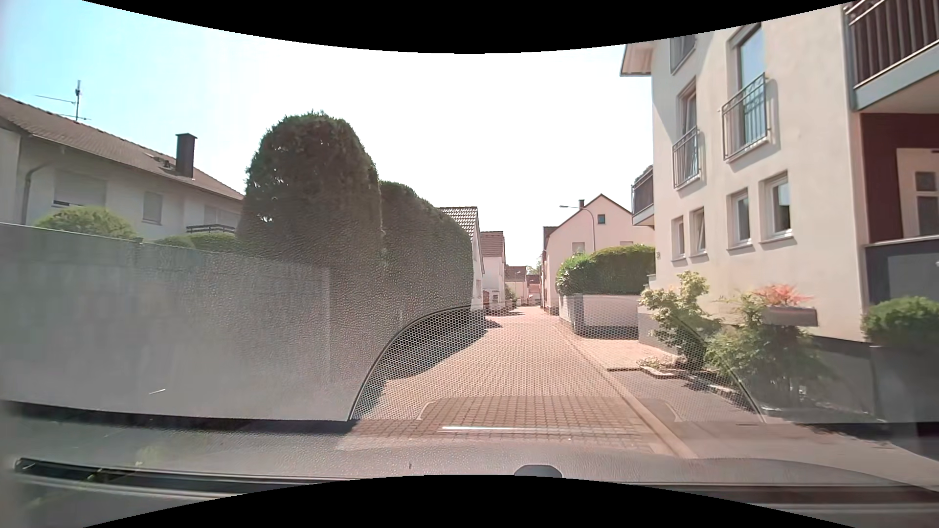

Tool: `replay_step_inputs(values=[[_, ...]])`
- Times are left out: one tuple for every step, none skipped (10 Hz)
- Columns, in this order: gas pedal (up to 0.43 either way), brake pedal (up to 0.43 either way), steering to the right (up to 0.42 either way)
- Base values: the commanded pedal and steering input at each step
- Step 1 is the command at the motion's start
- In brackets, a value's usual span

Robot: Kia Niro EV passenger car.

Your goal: Follow the waypoints while adhering to traffic rules and regulations

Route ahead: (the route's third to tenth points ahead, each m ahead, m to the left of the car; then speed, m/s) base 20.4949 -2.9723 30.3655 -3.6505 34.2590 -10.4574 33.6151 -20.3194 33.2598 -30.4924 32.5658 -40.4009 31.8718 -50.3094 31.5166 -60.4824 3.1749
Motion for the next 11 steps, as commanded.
replay_step_inputs(values=[[0.02, 0.0, 0.056], [0.02, 0.0, 0.054], [0.02, 0.0, 0.051], [0.02, 0.0, 0.049], [0.02, 0.0, 0.048], [0.02, 0.0, 0.047], [0.02, 0.0, 0.046], [0.02, 0.0, 0.044], [0.02, 0.0, 0.041], [0.02, 0.0, 0.038], [0.02, 0.0, 0.036]])
